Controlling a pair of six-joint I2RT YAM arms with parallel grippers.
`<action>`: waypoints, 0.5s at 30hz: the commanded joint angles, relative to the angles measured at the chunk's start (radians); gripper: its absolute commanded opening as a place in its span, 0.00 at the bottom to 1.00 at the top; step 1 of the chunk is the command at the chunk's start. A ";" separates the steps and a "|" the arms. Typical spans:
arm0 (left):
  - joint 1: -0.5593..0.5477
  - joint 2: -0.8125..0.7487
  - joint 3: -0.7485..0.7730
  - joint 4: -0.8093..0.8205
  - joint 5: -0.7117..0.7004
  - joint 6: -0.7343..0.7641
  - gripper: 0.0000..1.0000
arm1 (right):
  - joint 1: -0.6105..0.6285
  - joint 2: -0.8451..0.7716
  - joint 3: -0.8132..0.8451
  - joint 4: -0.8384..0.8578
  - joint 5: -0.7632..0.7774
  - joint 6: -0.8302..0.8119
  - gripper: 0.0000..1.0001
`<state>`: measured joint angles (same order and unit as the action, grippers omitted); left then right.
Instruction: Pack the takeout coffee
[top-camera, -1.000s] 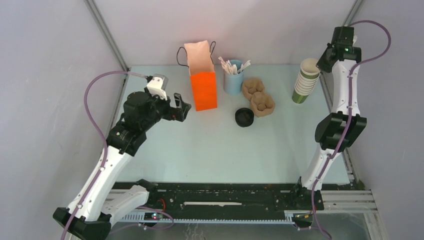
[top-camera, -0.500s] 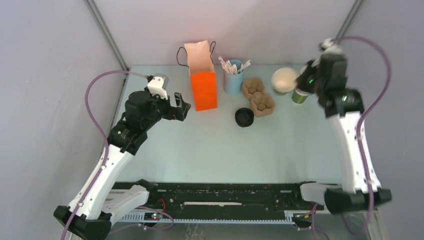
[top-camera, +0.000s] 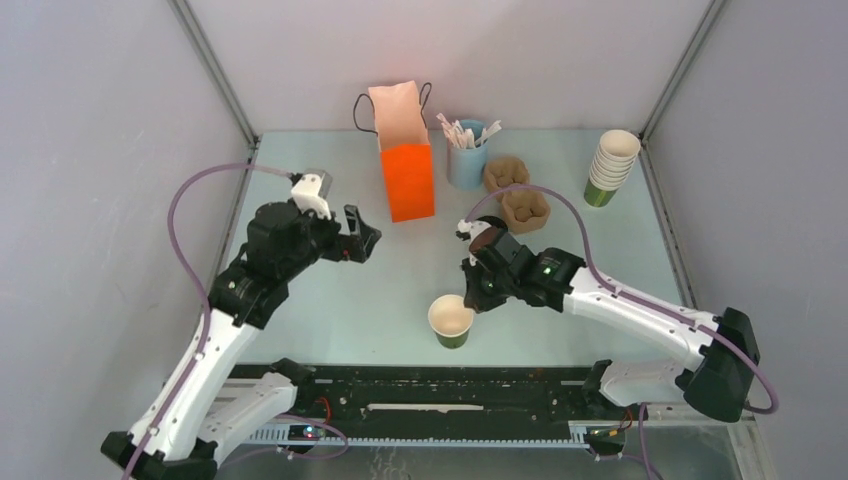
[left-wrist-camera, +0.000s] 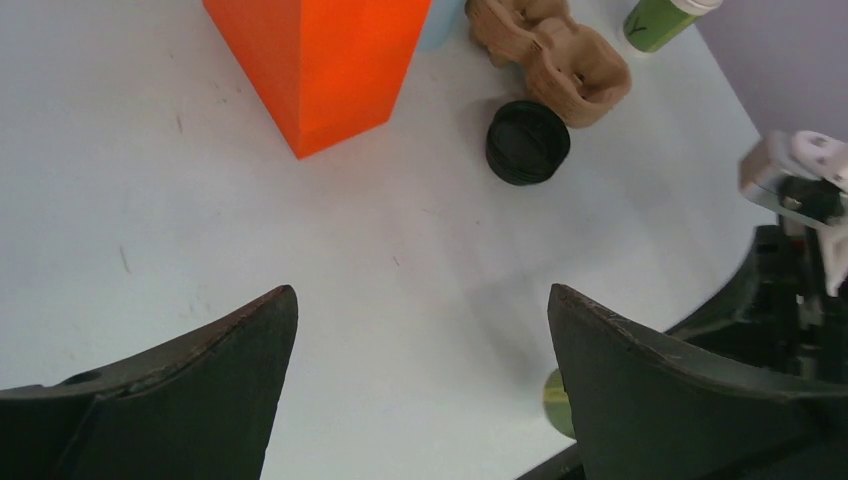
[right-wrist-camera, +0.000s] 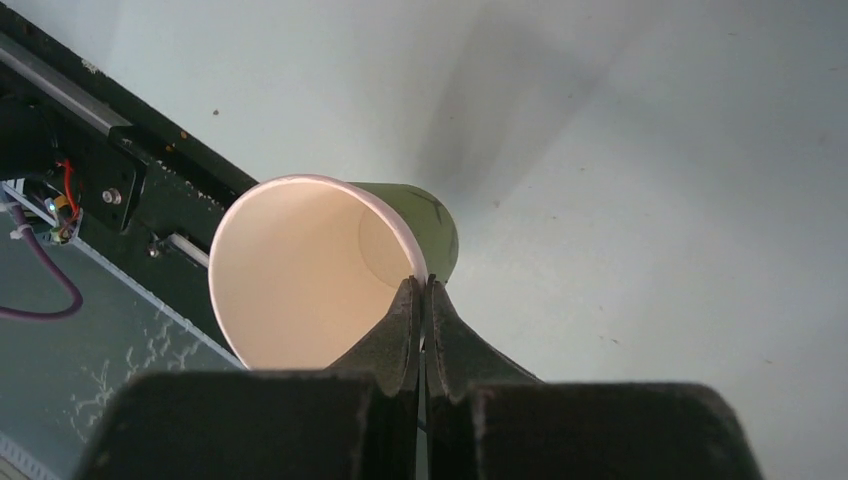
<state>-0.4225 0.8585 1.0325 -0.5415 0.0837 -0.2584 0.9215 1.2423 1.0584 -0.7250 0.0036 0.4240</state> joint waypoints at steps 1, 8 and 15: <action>-0.023 -0.102 -0.123 -0.019 0.031 -0.095 1.00 | 0.060 0.034 -0.011 0.139 0.044 0.067 0.00; -0.027 -0.181 -0.179 -0.066 0.005 -0.123 1.00 | 0.074 0.065 -0.046 0.172 0.060 0.061 0.12; -0.031 -0.157 -0.137 -0.103 -0.027 -0.094 1.00 | -0.067 -0.062 -0.034 0.149 0.052 0.023 0.47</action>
<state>-0.4435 0.6941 0.8581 -0.6327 0.0769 -0.3584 0.9493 1.2865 1.0096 -0.6014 0.0433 0.4721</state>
